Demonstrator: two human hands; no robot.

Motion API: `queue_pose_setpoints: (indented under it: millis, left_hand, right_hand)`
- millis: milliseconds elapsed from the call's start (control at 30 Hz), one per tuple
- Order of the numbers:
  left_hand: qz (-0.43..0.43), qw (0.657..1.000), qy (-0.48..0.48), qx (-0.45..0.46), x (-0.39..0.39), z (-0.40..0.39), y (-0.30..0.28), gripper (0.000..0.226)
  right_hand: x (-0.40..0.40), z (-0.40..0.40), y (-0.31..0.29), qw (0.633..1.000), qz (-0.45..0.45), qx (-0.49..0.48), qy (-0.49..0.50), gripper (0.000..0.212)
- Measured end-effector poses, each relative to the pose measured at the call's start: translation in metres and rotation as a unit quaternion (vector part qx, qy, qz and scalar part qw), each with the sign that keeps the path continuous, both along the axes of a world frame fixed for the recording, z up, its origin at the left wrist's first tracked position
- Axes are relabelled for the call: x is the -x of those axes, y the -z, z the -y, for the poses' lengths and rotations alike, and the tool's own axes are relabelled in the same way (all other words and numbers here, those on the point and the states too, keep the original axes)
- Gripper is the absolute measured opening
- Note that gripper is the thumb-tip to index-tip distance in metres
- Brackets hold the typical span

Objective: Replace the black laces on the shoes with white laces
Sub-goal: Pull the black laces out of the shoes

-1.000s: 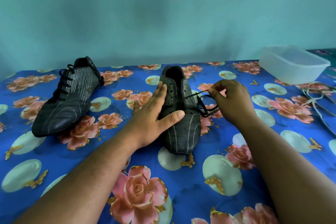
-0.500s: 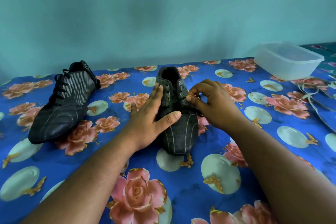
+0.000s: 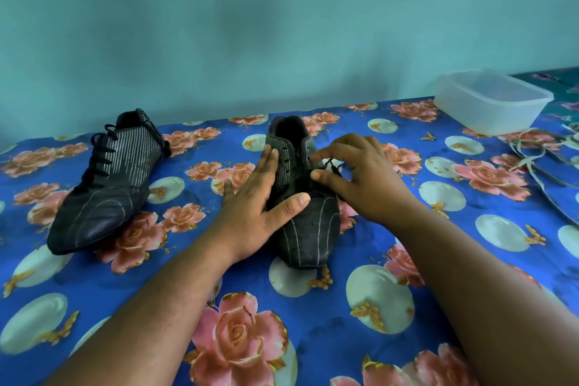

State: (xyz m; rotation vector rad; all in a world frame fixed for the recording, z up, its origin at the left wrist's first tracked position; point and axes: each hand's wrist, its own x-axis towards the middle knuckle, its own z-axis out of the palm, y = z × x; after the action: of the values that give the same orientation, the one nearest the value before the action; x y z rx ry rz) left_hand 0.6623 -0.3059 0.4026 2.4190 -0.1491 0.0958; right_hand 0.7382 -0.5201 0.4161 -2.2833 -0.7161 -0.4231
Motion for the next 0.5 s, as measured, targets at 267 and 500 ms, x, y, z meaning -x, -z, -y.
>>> queue_pose_setpoints:
  millis: [267,500]
  left_hand:
    - [-0.001,1.0,0.0,0.009,0.0,0.0,0.0,0.105]
    - [0.012,1.0,-0.002,0.005,0.001,0.0,-0.001,0.105]
  right_hand:
    - [-0.007,0.003,0.003,1.0,0.012,-0.002,0.022,0.008]
    - [-0.024,0.025,0.004,0.989,-0.035,-0.019,0.14,0.011]
